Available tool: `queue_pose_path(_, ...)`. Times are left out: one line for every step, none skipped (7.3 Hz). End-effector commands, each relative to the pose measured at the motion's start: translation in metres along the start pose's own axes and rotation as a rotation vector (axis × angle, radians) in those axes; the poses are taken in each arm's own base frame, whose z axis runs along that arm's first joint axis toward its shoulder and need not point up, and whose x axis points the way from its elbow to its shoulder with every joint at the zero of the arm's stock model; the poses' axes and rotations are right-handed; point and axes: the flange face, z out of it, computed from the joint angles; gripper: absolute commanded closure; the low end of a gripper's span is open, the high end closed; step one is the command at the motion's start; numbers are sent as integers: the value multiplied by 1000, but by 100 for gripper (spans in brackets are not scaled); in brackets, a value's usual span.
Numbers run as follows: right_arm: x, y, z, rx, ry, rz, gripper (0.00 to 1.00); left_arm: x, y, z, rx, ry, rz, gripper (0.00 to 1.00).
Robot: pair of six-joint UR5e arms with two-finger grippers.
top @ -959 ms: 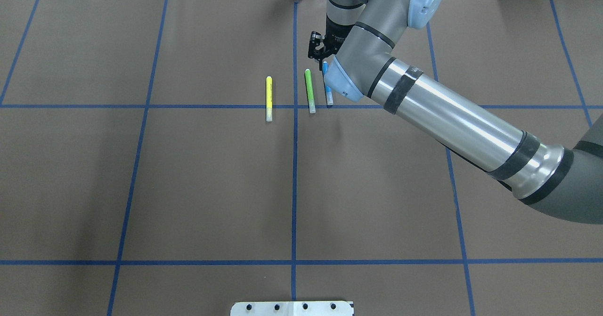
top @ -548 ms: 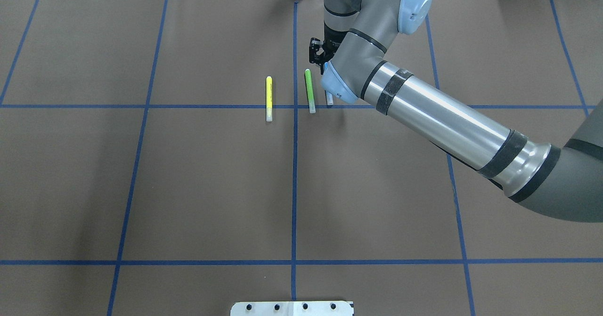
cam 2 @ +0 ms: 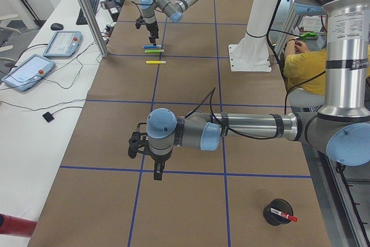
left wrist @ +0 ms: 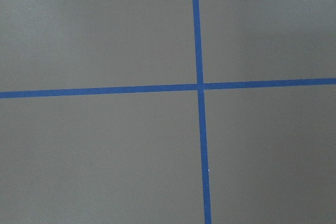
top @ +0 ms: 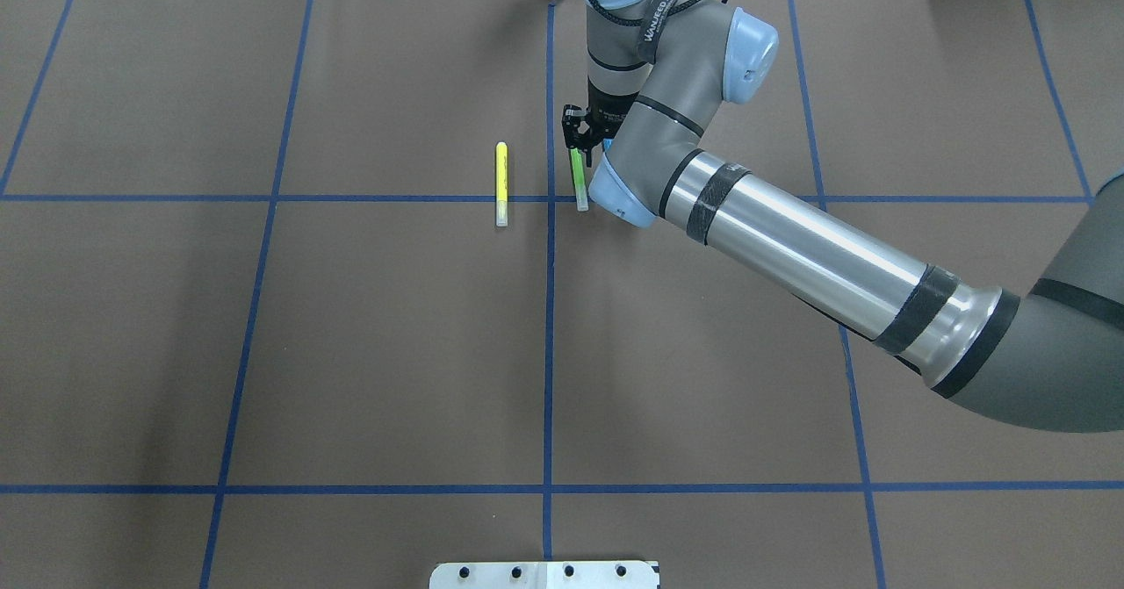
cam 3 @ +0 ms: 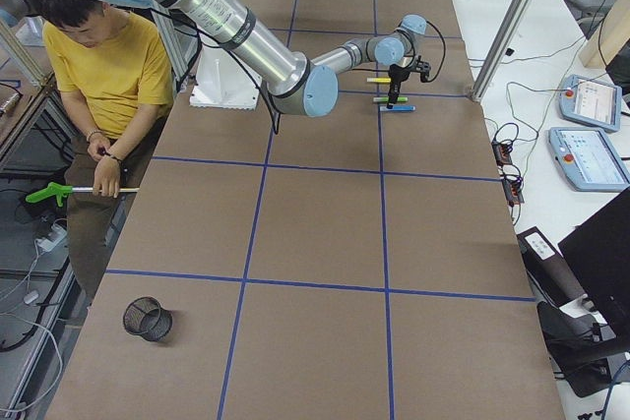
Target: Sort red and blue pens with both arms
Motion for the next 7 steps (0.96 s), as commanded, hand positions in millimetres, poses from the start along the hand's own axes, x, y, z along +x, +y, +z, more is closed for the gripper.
queue_pose_path(-2,6,10,-5,3,-10,31,-4,1,3,-4,-1,-3,0)
queue_pose_path(-1,7,13,-1,10,-15,35,-3,0,3,-3,-1,-1,0)
queue_pose_path(-1,9,15,3,5,-25,41,-4,1,4,-5,-1,-4,0)
queue_pose_path(10,10,31,6,-6,-36,46,-4,1,4,-4,-1,-3,0)
queue_pose_path(14,10,35,7,-4,-35,49,-4,1,4,-4,-1,-3,0)
queue_pose_path(12,10,32,7,-9,-35,53,-4,1,4,-4,-1,-3,0)
queue_pose_path(10,10,31,6,-12,-33,59,-4,0,4,-1,0,1,0)
